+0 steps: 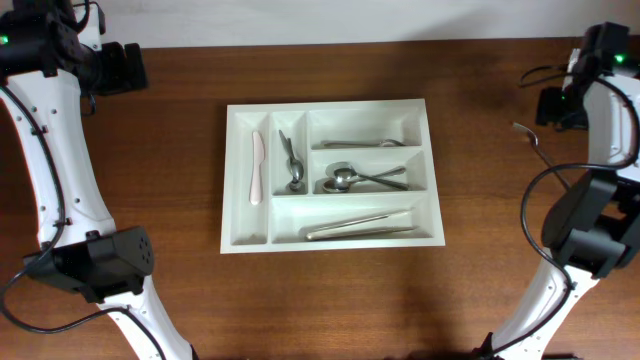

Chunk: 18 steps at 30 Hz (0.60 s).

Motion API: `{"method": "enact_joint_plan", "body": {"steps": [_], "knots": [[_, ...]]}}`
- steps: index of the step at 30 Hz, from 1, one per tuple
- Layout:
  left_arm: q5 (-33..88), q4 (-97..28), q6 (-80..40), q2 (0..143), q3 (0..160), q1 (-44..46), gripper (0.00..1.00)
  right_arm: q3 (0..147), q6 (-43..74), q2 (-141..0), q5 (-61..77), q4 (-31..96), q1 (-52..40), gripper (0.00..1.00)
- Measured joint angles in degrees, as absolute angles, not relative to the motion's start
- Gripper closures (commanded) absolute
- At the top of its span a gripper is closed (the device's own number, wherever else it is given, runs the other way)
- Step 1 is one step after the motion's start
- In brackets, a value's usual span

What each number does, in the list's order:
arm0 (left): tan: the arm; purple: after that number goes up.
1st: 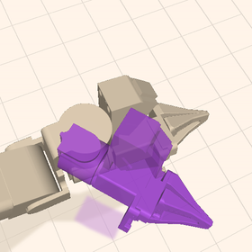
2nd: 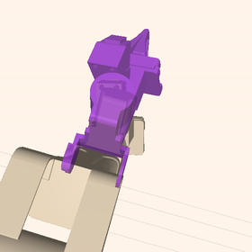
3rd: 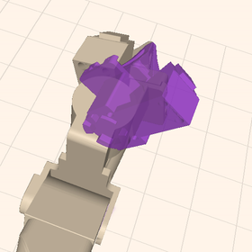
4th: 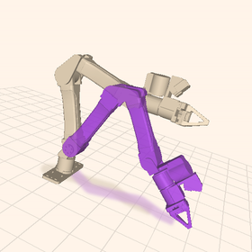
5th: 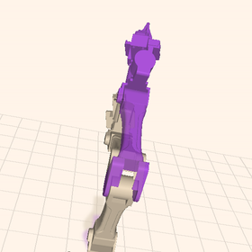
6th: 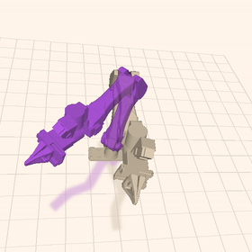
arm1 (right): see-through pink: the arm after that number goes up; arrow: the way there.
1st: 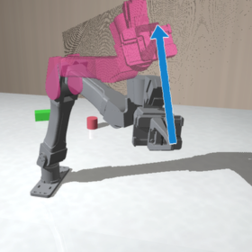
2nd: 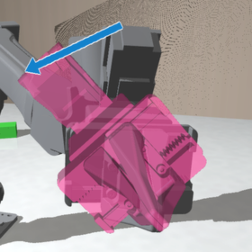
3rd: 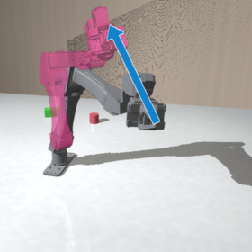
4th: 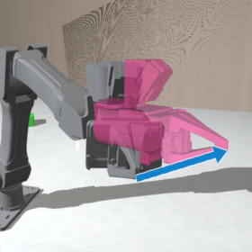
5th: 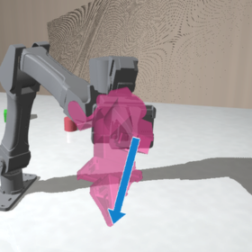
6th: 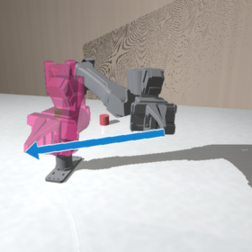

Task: Pack container
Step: 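Return the right gripper right and grasp the silver fork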

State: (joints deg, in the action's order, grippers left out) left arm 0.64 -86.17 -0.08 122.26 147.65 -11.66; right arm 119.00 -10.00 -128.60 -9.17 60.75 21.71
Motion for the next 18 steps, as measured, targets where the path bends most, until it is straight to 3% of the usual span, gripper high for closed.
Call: {"method": "enact_joint_plan", "body": {"steps": [10, 13, 14, 15, 18], "knots": [[0.64, -86.17, -0.08, 122.26, 147.65, -11.66, 0.01, 118.91, -21.82, -137.03, -3.01, 60.58, 22.52, 0.38], [0.64, -86.19, -0.08, 122.26, 147.65, -11.66, 0.01, 118.78, -23.00, -138.65, -2.81, 60.49, 22.50, 0.62], [0.64, -86.17, -0.08, 122.26, 147.65, -11.66, 0.01, 118.78, -22.85, -138.74, -2.70, 60.31, 22.52, 0.80], [0.64, -86.19, -0.08, 122.26, 147.65, -11.66, 0.01, 118.78, -22.87, -138.78, -2.68, 60.20, 22.52, 0.89], [0.64, -86.19, -0.08, 122.26, 147.65, -11.66, 0.01, 118.78, -22.22, -139.00, -2.61, 59.81, 22.52, 0.96]]}}
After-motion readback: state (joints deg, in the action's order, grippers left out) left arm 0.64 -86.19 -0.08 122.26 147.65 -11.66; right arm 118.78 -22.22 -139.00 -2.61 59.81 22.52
